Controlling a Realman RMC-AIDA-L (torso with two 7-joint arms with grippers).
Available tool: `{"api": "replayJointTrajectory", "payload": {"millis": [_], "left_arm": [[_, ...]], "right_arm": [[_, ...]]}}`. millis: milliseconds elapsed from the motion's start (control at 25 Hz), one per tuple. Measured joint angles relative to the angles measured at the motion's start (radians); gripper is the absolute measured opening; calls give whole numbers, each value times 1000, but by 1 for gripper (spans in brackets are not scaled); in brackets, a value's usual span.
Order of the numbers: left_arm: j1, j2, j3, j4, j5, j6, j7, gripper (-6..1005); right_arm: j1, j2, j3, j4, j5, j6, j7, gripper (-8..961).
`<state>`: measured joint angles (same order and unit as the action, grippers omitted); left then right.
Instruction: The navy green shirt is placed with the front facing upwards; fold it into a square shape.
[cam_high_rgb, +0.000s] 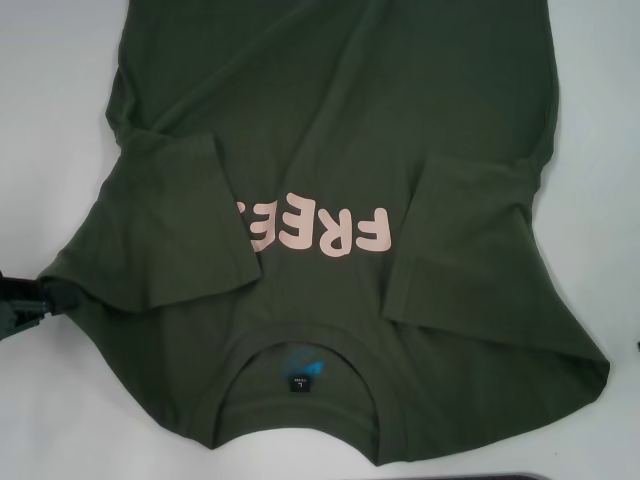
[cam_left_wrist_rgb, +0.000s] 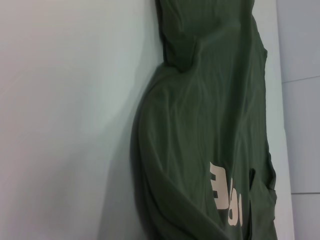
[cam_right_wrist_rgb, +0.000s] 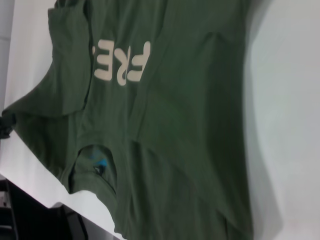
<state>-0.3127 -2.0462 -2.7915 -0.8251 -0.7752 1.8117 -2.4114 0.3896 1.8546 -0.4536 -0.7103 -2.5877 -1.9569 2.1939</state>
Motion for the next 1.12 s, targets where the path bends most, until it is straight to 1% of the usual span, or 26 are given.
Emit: {"api": "replayJointTrajectory", "payload": {"millis": [160,480,800,1120], "left_arm": [[-4,0,7,1,-4,3,2,18],[-15,0,11,3,1,6,-2,18],[-17,3,12,3,2,6,-5,18],[-17,3,12,3,2,6,-6,18]], "right_arm": [[1,19,-3,16,-1,22,-21,924],[4,25,-24,77,-2,65,-31,924],[14,45,-24,81,-2,85,-31,924],[15,54,-27,96,-2,102,-34,924]]}}
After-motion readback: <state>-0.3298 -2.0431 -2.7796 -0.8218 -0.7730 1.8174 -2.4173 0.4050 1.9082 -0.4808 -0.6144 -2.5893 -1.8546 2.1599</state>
